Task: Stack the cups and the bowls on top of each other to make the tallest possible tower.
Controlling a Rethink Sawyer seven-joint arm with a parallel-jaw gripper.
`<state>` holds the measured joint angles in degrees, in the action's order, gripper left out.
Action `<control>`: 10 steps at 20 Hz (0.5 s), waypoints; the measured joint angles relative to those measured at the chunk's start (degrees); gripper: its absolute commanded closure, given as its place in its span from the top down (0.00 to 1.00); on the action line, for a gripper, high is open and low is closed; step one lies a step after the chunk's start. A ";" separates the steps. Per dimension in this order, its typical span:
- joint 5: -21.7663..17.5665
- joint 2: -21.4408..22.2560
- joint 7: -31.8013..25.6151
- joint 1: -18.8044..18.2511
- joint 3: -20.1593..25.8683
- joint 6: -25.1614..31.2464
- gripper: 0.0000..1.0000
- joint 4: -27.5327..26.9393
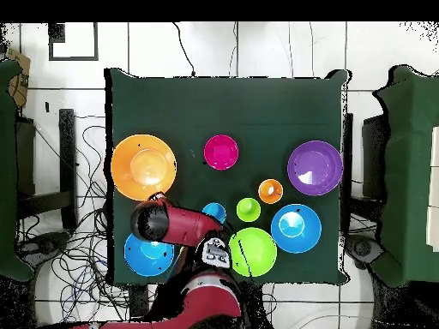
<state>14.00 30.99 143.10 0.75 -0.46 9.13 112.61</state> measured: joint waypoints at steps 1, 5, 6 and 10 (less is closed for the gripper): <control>0.00 1.43 0.18 -0.03 0.01 0.29 1.00 1.06; 0.01 6.91 0.54 -0.14 0.07 2.15 1.00 4.80; 0.00 7.91 0.54 -0.14 0.07 2.79 1.00 5.35; 0.05 12.44 0.54 0.15 0.06 6.18 1.00 7.19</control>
<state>14.04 43.43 143.64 0.90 -0.40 15.31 119.80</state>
